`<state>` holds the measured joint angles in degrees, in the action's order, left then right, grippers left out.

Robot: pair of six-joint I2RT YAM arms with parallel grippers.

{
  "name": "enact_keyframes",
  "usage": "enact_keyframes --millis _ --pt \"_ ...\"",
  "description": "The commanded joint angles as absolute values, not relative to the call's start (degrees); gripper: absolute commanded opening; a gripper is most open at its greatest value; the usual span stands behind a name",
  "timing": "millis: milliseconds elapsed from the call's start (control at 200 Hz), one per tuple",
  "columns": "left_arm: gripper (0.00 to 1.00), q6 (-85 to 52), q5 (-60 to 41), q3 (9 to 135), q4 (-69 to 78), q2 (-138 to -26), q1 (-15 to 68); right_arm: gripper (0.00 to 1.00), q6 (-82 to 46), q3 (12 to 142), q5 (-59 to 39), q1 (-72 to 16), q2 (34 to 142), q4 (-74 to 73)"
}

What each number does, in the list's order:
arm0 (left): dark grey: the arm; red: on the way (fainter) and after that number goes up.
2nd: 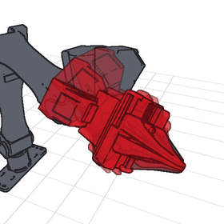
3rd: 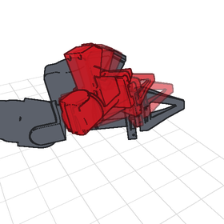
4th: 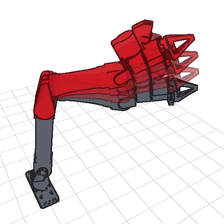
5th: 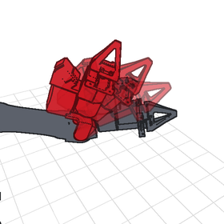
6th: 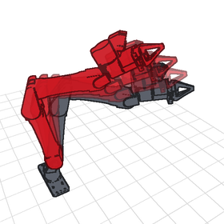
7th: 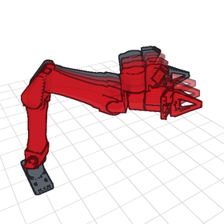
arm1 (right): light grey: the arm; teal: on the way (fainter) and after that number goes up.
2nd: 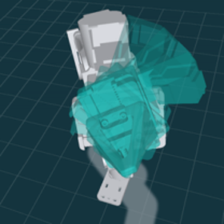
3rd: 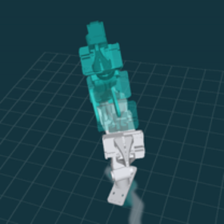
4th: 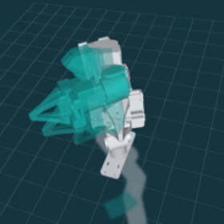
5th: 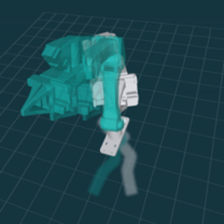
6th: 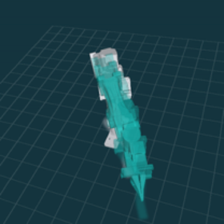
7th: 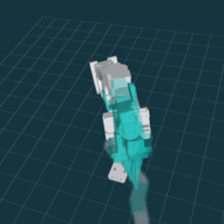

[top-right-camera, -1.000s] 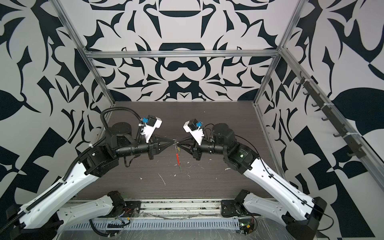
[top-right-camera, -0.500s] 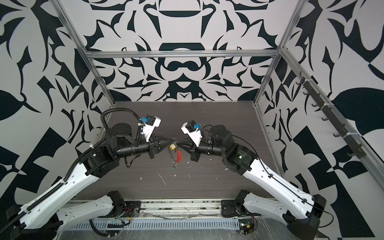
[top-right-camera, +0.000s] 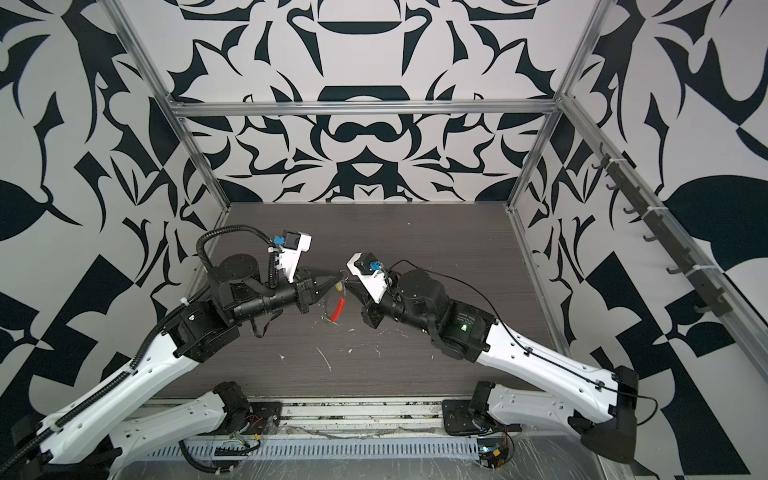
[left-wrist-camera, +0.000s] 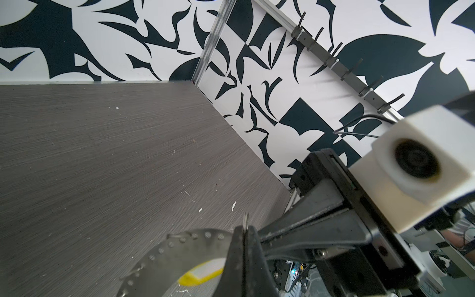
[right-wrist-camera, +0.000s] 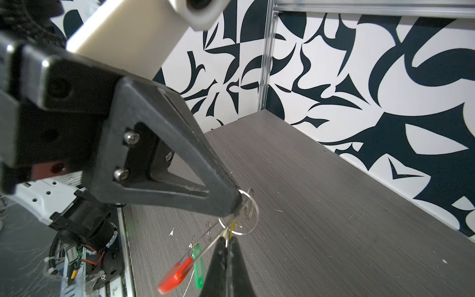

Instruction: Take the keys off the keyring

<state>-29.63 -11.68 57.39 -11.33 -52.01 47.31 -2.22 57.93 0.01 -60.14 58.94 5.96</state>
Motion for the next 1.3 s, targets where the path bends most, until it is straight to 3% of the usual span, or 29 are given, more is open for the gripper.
enact_keyframes --millis 0,610,865,1295 --pt "0.0 -29.91 -8.85 56.43 -5.69 -50.79 47.37 0.0 -0.53 57.7 -5.19 -62.14 58.47 0.76" --pt "0.0 -25.16 -5.88 56.96 -9.31 -46.41 47.37 0.0 -0.68 53.39 2.24 -62.23 51.44 3.63" --pt "0.0 -23.32 -9.41 58.64 -11.54 -47.46 47.37 0.0 -0.03 54.34 6.73 -62.16 51.12 5.63" --pt "0.0 -20.68 -17.31 61.07 -14.21 -48.34 47.37 0.0 2.39 56.83 3.42 -61.91 50.7 11.15"
